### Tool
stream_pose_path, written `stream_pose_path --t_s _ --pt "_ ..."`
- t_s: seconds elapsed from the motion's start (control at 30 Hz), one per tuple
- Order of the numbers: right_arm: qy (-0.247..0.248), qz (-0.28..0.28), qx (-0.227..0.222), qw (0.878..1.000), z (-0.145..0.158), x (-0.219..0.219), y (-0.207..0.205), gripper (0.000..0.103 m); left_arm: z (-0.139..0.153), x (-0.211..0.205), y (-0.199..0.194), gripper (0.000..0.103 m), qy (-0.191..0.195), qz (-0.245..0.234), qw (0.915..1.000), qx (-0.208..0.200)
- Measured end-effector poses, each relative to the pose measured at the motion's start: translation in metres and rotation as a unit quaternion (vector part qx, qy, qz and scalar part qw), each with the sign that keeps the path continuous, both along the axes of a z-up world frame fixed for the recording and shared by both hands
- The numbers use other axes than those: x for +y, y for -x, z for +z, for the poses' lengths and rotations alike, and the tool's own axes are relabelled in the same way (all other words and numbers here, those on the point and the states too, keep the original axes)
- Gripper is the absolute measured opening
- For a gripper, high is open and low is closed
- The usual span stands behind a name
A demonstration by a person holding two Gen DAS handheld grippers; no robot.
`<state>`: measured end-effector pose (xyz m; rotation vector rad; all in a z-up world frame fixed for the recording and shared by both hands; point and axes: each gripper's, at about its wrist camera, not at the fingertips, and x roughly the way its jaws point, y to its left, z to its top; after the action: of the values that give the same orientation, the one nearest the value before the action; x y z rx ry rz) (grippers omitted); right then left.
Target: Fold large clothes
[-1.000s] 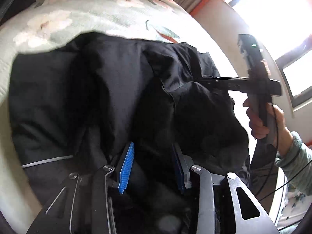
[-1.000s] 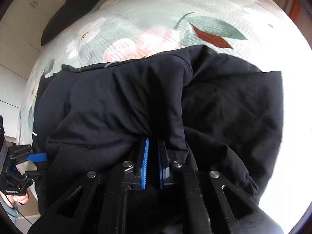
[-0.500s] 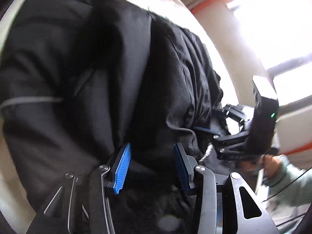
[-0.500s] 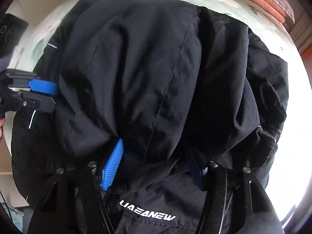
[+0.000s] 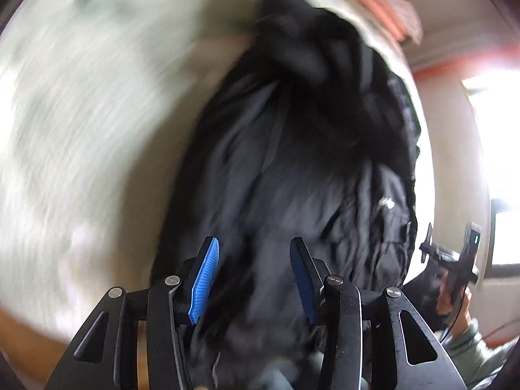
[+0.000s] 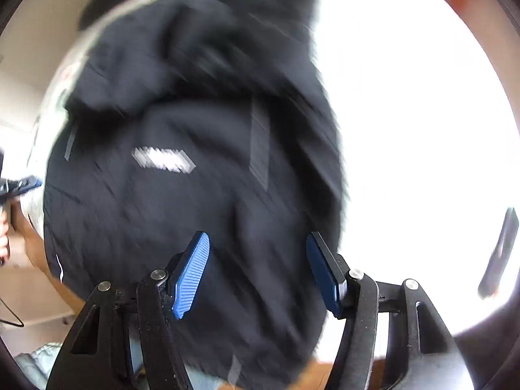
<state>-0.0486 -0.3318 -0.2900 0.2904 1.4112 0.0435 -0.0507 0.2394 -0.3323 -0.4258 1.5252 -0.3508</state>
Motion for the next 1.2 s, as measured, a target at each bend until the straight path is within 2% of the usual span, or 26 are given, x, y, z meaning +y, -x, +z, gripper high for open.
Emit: stream_pose_path --t_s 0.1,0.23,0.37,0.47,0.6,0.83,0.97,1.03,1.1,1.2 --pt "-0.033 -0.032 0.032 0.998 -0.032 -0.036 0.039 0.066 -0.019 0.021 0.039 0.051 0.045 0.029 0.997 0.055" --pt "-0.067 -0.05 0.052 0.995 -0.061 -0.058 0.07 0.066 -0.038 0.035 0.079 0.051 0.048 0.089 0.9909 0.089" --pt "-0.095 -0.03 0.06 0.993 -0.076 -0.05 0.076 0.066 -0.052 0.048 0.09 0.051 0.057 0.13 0.9835 0.111" --pt "-0.102 0.001 0.071 0.992 -0.088 -0.035 0.079 0.066 -0.057 0.057 0.089 0.052 0.079 0.116 0.9822 0.125" --pt "-0.116 0.033 0.082 0.989 -0.094 -0.027 0.089 0.067 -0.051 0.065 0.085 0.052 0.067 0.087 0.9865 0.121" --pt "-0.103 0.057 0.092 0.989 -0.106 -0.021 0.085 0.066 -0.043 0.084 0.086 0.052 0.068 0.103 0.9874 0.099" --pt "-0.107 0.053 0.088 0.989 -0.106 -0.022 0.088 0.066 -0.035 0.096 0.087 0.052 0.091 0.135 0.9838 0.075" --pt "-0.113 0.048 0.088 0.989 -0.11 -0.015 0.089 0.066 -0.035 0.101 0.084 0.055 0.064 0.123 0.9876 0.074" --pt "-0.123 0.043 0.088 0.988 -0.116 -0.014 0.094 0.066 -0.047 0.099 0.082 0.055 0.032 0.11 0.9891 0.092" --pt "-0.139 0.046 0.091 0.985 -0.115 -0.018 0.098 0.066 -0.066 0.092 0.082 0.055 0.04 0.091 0.9888 0.111"
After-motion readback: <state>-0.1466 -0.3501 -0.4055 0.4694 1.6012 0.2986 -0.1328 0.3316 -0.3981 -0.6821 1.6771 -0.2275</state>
